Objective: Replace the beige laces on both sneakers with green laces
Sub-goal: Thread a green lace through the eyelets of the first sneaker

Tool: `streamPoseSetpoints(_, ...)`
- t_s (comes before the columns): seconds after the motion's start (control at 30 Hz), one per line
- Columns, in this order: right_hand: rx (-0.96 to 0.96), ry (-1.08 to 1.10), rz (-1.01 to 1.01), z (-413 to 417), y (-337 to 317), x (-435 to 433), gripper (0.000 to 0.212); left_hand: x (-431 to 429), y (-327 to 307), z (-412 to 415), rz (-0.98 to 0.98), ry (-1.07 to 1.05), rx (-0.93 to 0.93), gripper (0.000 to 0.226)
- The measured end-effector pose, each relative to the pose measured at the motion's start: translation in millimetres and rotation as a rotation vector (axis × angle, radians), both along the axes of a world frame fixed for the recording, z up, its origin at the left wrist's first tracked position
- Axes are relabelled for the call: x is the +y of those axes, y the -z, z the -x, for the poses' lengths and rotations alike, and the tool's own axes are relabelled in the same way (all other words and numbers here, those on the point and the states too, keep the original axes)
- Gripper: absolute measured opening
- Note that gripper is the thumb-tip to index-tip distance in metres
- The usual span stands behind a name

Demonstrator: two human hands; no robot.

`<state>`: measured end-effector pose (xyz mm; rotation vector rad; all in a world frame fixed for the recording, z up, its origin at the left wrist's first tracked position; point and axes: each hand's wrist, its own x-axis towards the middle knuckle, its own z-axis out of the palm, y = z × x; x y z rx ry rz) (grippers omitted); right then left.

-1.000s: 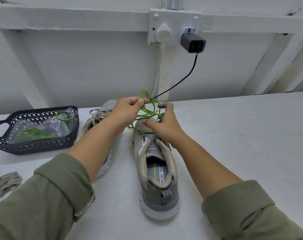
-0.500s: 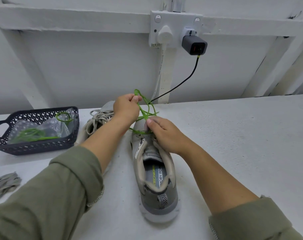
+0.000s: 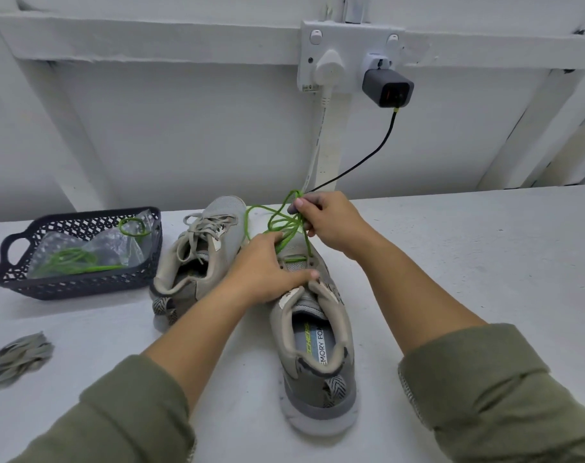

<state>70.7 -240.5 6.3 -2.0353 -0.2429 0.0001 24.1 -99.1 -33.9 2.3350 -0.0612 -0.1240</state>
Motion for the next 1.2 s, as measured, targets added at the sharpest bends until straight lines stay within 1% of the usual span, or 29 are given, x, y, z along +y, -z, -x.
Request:
streamPoseSetpoints(0.1,-0.038,0.032,-0.091,-4,-2,9,0.025,0,7,-2,-0.033,-0.010,-0.024,0.106)
streamPoseSetpoints(0.2,-0.059,0.042,-0.120,-5,2,17,0.024,1,10,-3,-0.079,-0.016,-0.031,0.095)
streamPoseSetpoints(0.27,-0.045,0.015,-0.083,-3,1,18,0.024,0,9,-1,-0.069,-0.012,-0.028,0.096)
streamPoseSetpoints(0.33,-0.001,-0.040,0.005,0,-4,15,0.025,0,9,-2,-0.037,-0.003,-0.047,0.104)
streamPoseSetpoints(0.37,0.023,-0.070,0.042,2,-8,12,0.025,0,7,-2,-0.035,0.001,-0.055,0.103)
streamPoseSetpoints(0.4,0.042,-0.093,0.057,4,-10,9,0.026,-1,6,-2,-0.034,-0.005,-0.076,0.094)
streamPoseSetpoints(0.43,0.050,-0.101,0.049,6,-12,6,0.026,-2,3,-3,-0.033,-0.040,-0.111,0.076)
streamPoseSetpoints(0.5,0.052,-0.070,-0.001,11,-13,0,0.025,-3,-2,-3,0.012,-0.146,-0.222,0.030)
streamPoseSetpoints(0.53,0.058,-0.042,-0.029,13,-13,-3,0.026,-3,-6,-3,0.056,-0.204,-0.272,0.017)
streamPoseSetpoints(0.6,0.094,-0.004,-0.063,17,-11,-9,0.026,0,-16,-3,0.105,-0.319,-0.336,0.021)
streamPoseSetpoints(0.63,0.123,0.005,-0.078,18,-11,-13,0.025,4,-24,-4,0.097,-0.366,-0.359,0.024)
streamPoseSetpoints(0.67,0.152,0.011,-0.106,20,-10,-16,0.025,7,-31,-8,0.054,-0.388,-0.385,0.025)
streamPoseSetpoints(0.73,0.192,0.012,-0.206,23,-10,-20,0.026,13,-44,-14,-0.112,-0.410,-0.389,0.021)
streamPoseSetpoints(0.8,0.199,-0.003,-0.293,26,-13,-21,0.031,14,-52,-15,-0.255,-0.470,-0.359,0.033)
streamPoseSetpoints(0.83,0.185,-0.014,-0.307,29,-14,-21,0.032,12,-54,-13,-0.262,-0.450,-0.406,0.032)
streamPoseSetpoints(0.87,0.161,-0.025,-0.310,31,-17,-21,0.033,8,-55,-9,-0.263,-0.366,-0.475,0.026)
streamPoseSetpoints(0.9,0.139,-0.035,-0.321,33,-20,-20,0.032,5,-54,-6,-0.264,-0.228,-0.484,0.023)
streamPoseSetpoints(0.93,0.123,-0.045,-0.354,35,-23,-19,0.031,2,-51,-3,-0.292,-0.077,-0.424,0.025)
streamPoseSetpoints(0.97,0.118,-0.056,-0.419,36,-27,-18,0.030,1,-48,-1,-0.357,0.052,-0.315,0.030)
streamPoseSetpoints(1.0,0.122,-0.065,-0.501,36,-32,-17,0.030,0,-44,1,-0.439,0.129,-0.205,0.036)
streamPoseSetpoints(1.03,0.133,-0.076,-0.576,37,-36,-16,0.030,0,-40,1,-0.493,0.145,-0.138,0.040)
streamPoseSetpoints(1.07,0.141,-0.083,-0.598,37,-39,-15,0.030,0,-38,2,-0.475,0.129,-0.136,0.040)
streamPoseSetpoints(1.1,0.147,-0.084,-0.549,37,-40,-14,0.031,-1,-37,2,-0.352,0.086,-0.171,0.037)
streamPoseSetpoints(1.13,0.149,-0.082,-0.438,38,-39,-14,0.033,-2,-39,2,-0.166,0.029,-0.192,0.035)
streamPoseSetpoints(1.17,0.154,-0.081,-0.311,40,-37,-14,0.034,-4,-42,1,0.031,-0.030,-0.157,0.032)
streamPoseSetpoints(1.2,0.162,-0.083,-0.198,42,-33,-15,0.035,-5,-46,-1,0.212,-0.081,-0.067,0.030)
